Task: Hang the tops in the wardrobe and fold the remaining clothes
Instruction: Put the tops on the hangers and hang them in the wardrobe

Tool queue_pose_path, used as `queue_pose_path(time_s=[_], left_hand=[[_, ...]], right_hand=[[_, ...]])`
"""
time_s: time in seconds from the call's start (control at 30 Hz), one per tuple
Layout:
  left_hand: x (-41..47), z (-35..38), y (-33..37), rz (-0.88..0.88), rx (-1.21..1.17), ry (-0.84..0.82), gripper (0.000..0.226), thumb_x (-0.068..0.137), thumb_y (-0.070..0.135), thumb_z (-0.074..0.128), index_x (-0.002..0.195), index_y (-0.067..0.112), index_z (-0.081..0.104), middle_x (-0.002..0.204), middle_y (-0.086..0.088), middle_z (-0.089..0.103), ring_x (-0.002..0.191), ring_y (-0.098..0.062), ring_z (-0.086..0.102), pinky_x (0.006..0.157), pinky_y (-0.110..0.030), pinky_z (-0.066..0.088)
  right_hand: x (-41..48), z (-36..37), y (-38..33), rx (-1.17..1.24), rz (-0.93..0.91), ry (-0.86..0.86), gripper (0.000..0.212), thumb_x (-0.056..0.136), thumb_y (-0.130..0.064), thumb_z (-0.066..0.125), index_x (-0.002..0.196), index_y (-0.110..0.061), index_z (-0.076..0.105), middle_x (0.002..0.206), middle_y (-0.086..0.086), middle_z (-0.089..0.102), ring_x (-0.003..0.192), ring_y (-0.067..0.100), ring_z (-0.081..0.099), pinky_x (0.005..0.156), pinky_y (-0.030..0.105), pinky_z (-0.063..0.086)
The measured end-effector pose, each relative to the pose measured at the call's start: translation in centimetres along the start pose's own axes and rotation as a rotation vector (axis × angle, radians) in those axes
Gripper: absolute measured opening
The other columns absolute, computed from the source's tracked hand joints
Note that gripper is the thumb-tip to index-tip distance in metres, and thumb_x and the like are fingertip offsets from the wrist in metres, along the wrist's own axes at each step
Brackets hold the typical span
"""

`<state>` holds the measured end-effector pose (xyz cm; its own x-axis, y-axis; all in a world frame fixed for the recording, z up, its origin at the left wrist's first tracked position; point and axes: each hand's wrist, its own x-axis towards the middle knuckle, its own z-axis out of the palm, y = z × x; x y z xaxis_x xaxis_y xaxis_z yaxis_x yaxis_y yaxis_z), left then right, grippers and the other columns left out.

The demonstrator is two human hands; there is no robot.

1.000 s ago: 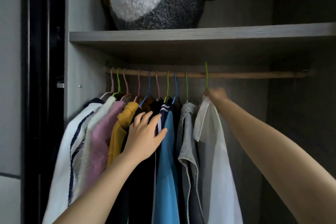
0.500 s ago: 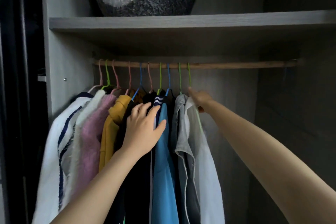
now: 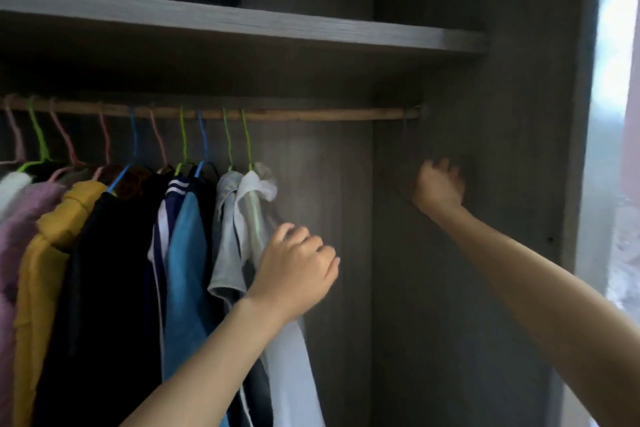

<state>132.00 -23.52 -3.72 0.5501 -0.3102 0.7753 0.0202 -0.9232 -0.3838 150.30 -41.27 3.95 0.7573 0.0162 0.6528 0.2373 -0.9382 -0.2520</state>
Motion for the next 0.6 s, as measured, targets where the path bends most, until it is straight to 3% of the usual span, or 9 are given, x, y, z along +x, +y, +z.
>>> queue_pose_path(time_s=[0.07,0.13,0.17,0.27,0.3,0.37,0.43,0.53,0.6], left_hand=[[-0.3,0.2,1.4,-0.001,-0.026,-0.133,0.038,0.079,0.032,0.041,0.051,0.016,0.061,0.052,0.0,0.059,0.053,-0.022,0.058,0.059,-0.027,0.045],[-0.9,1.1,1.9,-0.018,-0.034,-0.304,0.04,0.085,0.033,0.038,0.062,0.014,0.065,0.064,-0.003,0.064,0.066,-0.023,0.062,0.062,-0.03,0.045],[-1.3,1.7,1.8,-0.03,-0.019,-0.365,0.039,0.089,0.033,0.039,0.071,0.012,0.067,0.072,-0.004,0.065,0.074,-0.024,0.062,0.067,-0.032,0.045],[-2.1,2.0,1.9,-0.109,0.003,-0.498,0.038,0.081,0.034,0.045,0.056,0.013,0.065,0.057,-0.004,0.061,0.058,-0.023,0.062,0.054,-0.033,0.048],[-2.4,2.6,1.6,-0.116,-0.021,-0.539,0.038,0.083,0.033,0.044,0.061,0.012,0.066,0.062,-0.005,0.063,0.063,-0.024,0.062,0.058,-0.033,0.047],[-2.8,3.6,1.3,-0.115,-0.042,-0.451,0.04,0.09,0.033,0.038,0.078,0.011,0.069,0.079,-0.007,0.067,0.08,-0.027,0.062,0.07,-0.032,0.043],[-3.0,3.2,1.4,-0.149,-0.092,-0.45,0.041,0.087,0.034,0.037,0.074,0.011,0.069,0.076,-0.007,0.068,0.077,-0.027,0.064,0.068,-0.034,0.045],[-3.4,4.2,1.6,-0.147,-0.13,-0.383,0.046,0.096,0.037,0.028,0.096,0.011,0.066,0.1,-0.006,0.065,0.099,-0.025,0.057,0.08,-0.03,0.038],[-3.3,5.0,2.0,-0.177,-0.208,-0.379,0.044,0.097,0.037,0.03,0.096,0.01,0.064,0.102,-0.007,0.065,0.101,-0.025,0.056,0.078,-0.03,0.035]], right_hand=[[0.4,0.8,1.0,0.146,0.04,-0.171,0.031,0.096,-0.02,0.048,0.122,-0.003,0.052,0.124,0.019,0.054,0.115,0.033,0.052,0.088,0.035,0.042],[0.7,1.5,1.4,0.335,0.08,-0.26,0.029,0.098,-0.015,0.043,0.118,0.003,0.054,0.121,0.022,0.057,0.111,0.034,0.055,0.078,0.033,0.04],[0.9,1.8,1.4,0.405,0.09,-0.26,0.03,0.098,-0.012,0.042,0.117,0.008,0.054,0.118,0.026,0.058,0.109,0.037,0.055,0.073,0.032,0.036],[1.0,2.5,1.0,0.503,0.101,-0.186,0.035,0.1,-0.014,0.039,0.107,0.015,0.056,0.11,0.032,0.059,0.102,0.042,0.057,0.068,0.033,0.034],[1.0,2.7,0.9,0.531,0.109,-0.169,0.036,0.1,-0.015,0.038,0.106,0.015,0.056,0.108,0.033,0.06,0.101,0.042,0.058,0.068,0.033,0.033],[1.1,3.0,0.8,0.576,0.118,-0.131,0.038,0.1,-0.017,0.037,0.104,0.014,0.058,0.104,0.033,0.061,0.097,0.043,0.059,0.067,0.031,0.032],[1.2,2.9,0.7,0.607,0.121,-0.099,0.039,0.1,-0.02,0.037,0.101,0.012,0.059,0.101,0.033,0.061,0.094,0.042,0.06,0.067,0.032,0.032],[0.6,2.2,0.8,0.631,0.099,-0.065,0.04,0.101,-0.021,0.036,0.102,0.011,0.06,0.104,0.032,0.061,0.098,0.042,0.059,0.068,0.032,0.033],[0.1,1.2,1.2,0.617,0.09,-0.046,0.039,0.101,-0.021,0.036,0.105,0.011,0.059,0.107,0.031,0.061,0.101,0.041,0.058,0.069,0.034,0.036]])
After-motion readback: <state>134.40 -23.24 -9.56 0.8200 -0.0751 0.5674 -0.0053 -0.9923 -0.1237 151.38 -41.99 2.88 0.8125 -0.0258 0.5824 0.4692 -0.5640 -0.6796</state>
